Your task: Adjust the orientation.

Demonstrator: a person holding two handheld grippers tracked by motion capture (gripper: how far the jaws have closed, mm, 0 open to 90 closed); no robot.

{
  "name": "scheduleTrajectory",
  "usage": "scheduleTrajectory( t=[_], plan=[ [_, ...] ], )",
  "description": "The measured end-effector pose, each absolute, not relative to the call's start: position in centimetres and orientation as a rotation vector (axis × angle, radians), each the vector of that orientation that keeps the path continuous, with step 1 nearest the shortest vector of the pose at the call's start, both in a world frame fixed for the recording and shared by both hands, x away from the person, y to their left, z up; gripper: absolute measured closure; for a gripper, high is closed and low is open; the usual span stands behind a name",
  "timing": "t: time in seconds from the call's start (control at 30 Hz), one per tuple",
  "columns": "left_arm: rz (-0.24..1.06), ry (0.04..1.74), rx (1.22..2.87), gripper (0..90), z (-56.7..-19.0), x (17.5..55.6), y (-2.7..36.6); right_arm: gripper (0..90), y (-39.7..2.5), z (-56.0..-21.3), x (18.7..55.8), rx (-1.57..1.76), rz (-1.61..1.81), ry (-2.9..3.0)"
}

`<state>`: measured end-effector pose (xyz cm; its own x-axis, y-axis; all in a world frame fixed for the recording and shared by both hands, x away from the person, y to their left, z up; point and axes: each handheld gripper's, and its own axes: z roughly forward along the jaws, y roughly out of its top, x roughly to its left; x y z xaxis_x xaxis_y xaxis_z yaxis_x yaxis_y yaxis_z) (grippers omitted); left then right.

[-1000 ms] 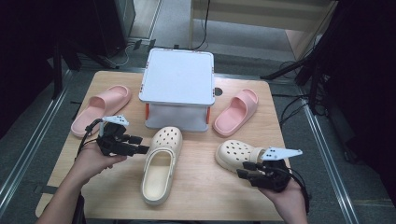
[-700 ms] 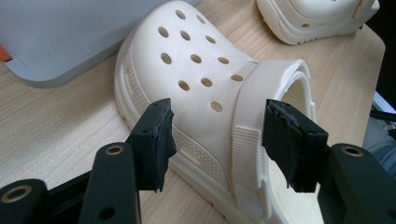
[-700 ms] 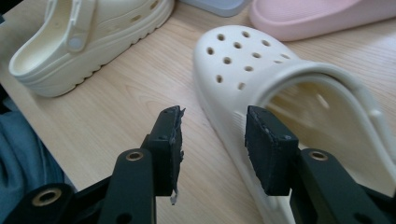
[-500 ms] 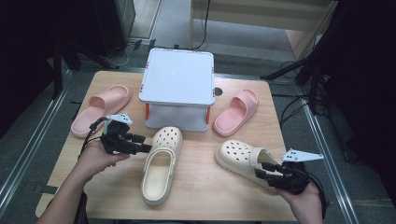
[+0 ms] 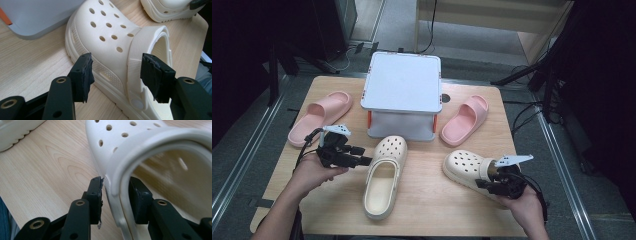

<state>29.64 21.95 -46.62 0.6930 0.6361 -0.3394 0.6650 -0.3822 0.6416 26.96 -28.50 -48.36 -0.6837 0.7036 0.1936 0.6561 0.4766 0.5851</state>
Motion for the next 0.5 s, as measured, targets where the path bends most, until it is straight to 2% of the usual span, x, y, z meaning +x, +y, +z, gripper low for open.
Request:
scheduleTrajectory(
  t=[0.2, 0.5],
  plan=[
    [-0.030, 1.009, 2.097, 43.2, -46.6, 28.9, 22.5, 76.1, -27.8, -48.3, 27.6, 1.191, 0.993, 2.684],
    [-0.008, 1.040, 2.070, 43.4, -46.6, 27.6, 23.1, 76.9, -25.6, -46.2, 28.4, 1.157, 1.080, 2.670]
  ],
)
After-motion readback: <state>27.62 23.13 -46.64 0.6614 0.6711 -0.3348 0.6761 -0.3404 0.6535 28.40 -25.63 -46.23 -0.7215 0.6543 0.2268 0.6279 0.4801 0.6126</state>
